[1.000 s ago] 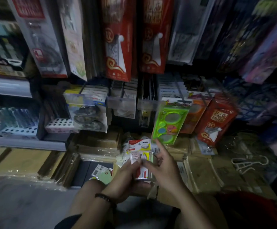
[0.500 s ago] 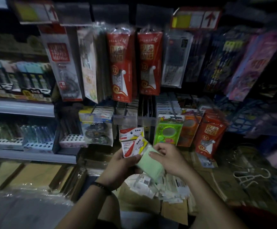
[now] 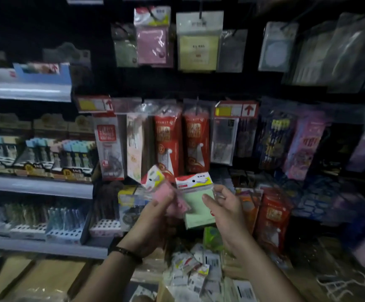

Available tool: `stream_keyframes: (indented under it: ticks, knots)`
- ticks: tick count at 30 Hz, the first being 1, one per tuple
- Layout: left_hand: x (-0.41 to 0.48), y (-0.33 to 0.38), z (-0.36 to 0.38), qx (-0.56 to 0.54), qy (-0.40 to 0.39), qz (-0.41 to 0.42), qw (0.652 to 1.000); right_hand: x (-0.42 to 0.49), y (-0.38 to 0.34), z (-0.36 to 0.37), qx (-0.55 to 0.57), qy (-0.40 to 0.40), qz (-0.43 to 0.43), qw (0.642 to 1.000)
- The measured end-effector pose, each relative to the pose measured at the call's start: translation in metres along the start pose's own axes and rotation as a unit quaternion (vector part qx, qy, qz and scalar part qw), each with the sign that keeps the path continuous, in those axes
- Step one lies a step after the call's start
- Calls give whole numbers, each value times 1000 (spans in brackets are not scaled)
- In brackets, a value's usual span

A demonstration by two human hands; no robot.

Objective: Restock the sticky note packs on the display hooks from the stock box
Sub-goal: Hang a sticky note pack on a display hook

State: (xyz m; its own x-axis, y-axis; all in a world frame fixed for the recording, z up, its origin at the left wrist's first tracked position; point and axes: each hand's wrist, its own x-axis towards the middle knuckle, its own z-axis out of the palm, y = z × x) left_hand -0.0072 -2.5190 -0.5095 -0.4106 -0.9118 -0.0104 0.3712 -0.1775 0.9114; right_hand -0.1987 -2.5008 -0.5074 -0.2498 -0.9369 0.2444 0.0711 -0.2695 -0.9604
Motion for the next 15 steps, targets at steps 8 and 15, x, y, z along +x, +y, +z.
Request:
stream_keyframes:
  ticks: [8,15]
  knots:
    - [-13,80,-6,116,92,185,971,13,-78,17,5,-3,-109,994]
    - [-29,148,-4,334,156,361,857,29,-120,58,-35,-25,-206,978]
